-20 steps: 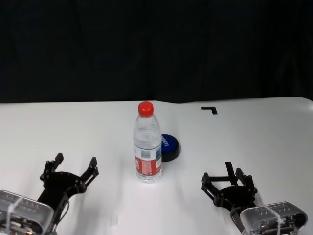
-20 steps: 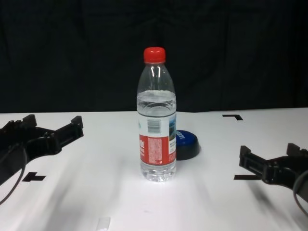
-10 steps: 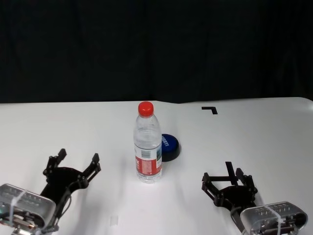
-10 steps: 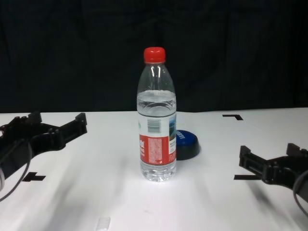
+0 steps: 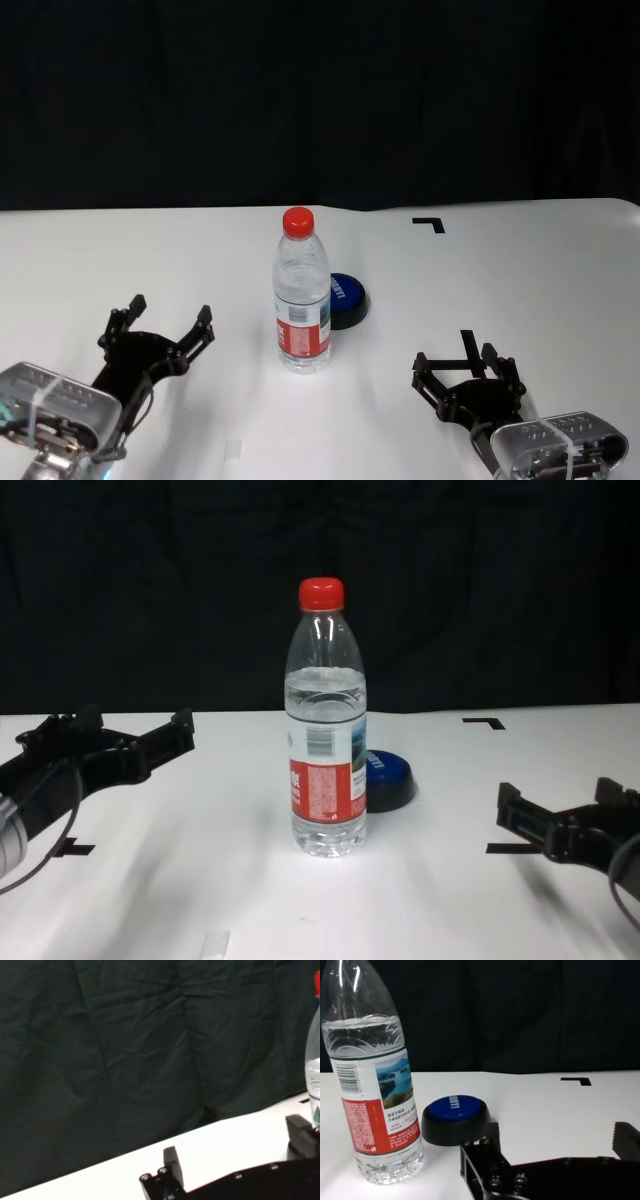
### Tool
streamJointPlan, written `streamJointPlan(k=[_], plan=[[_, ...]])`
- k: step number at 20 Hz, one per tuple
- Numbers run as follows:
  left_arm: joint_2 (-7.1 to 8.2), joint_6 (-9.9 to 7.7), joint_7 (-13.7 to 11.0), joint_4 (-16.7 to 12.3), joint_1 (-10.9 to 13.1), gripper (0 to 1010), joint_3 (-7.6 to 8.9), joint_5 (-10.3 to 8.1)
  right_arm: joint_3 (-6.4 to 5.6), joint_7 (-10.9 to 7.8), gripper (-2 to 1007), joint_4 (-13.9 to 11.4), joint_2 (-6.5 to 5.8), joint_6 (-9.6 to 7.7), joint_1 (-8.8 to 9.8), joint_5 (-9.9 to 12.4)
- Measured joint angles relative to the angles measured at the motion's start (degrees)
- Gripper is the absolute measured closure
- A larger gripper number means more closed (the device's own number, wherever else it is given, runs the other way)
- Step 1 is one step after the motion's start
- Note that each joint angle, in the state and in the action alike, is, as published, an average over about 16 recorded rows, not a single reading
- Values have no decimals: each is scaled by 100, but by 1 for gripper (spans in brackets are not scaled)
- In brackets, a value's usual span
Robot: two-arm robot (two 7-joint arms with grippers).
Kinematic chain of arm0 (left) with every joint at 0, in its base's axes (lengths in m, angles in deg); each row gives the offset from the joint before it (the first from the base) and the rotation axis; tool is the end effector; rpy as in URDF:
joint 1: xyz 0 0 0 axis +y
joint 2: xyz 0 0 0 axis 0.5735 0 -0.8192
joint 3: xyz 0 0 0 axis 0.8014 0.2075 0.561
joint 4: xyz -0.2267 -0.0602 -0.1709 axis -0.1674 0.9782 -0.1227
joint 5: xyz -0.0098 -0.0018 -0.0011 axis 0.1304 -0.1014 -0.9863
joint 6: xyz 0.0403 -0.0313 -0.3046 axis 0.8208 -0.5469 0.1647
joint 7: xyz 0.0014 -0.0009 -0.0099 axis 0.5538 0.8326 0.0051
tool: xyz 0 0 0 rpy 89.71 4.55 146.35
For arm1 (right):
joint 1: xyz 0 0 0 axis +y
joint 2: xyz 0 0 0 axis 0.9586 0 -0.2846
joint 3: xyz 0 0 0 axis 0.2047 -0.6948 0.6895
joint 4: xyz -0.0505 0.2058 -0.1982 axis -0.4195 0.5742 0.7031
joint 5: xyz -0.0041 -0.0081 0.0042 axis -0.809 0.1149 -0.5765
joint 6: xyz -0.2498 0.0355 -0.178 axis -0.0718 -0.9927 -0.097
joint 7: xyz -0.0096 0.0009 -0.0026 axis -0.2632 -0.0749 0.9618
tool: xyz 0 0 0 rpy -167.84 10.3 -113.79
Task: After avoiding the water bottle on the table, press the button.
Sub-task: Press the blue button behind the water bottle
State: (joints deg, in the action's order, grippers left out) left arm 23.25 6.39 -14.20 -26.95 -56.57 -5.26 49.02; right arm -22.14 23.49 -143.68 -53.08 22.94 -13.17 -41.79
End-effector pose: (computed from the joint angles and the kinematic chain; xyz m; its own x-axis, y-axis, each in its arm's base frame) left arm 0.3352 0.0285 -0.2960 0.2479 0.9330 0.2610 -0.9586 0.2752 -0.0734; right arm 0.3002 0.0393 -0.3070 0.2027 -0.9779 -0.0506 0.9792 0.2027 0.0060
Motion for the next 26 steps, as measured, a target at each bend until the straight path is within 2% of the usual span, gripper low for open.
streamJointPlan(k=[26], plan=[[69, 40, -101, 414, -433, 1, -153, -60, 0, 0, 2, 0, 0, 0, 0, 0]])
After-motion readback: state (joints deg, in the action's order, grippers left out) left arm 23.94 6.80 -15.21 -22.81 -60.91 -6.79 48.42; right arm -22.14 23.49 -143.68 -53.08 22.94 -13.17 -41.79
